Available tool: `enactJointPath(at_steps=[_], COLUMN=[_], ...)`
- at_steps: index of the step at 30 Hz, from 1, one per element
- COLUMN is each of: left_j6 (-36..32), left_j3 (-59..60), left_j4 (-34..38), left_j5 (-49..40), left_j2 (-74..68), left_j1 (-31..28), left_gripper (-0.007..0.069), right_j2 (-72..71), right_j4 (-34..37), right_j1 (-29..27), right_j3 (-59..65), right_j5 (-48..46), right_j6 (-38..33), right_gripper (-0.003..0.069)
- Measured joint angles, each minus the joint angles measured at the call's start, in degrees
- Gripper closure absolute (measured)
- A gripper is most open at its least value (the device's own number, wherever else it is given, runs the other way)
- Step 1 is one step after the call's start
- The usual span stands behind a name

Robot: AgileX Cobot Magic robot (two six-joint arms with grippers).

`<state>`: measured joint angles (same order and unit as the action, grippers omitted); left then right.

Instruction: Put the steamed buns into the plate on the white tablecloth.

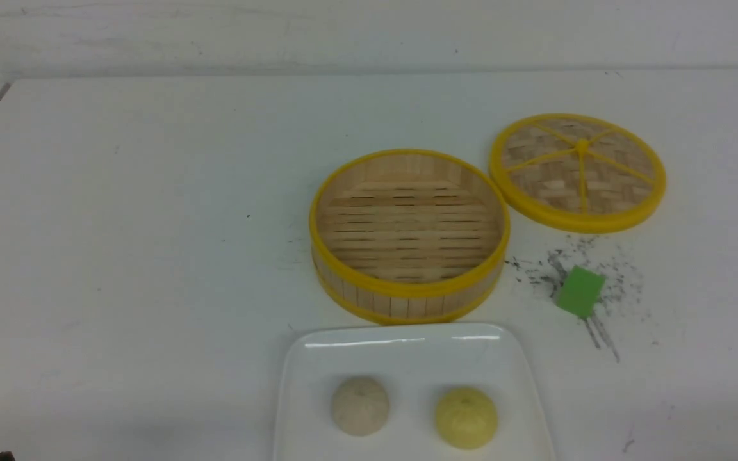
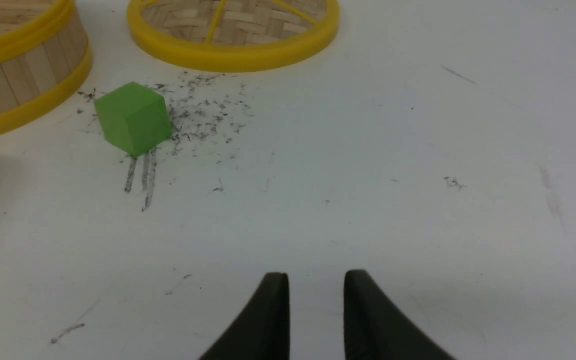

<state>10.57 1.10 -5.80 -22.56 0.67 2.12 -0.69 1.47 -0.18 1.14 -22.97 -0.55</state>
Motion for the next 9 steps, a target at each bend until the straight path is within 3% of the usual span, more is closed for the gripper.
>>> enactJointPath(at_steps=[9], left_j6=[0.0], left_j3=[0.0], left_j4=[-0.1], left_j5=[0.0], left_j2=[0.0], left_j1=[0.0], left_gripper=[0.0497], right_j2=[0.0], right_j4=[0.0], right_j1=[0.0], right_j3=[0.0], right_j5=[0.0], right_j6=[0.0], right_gripper=[0.0461])
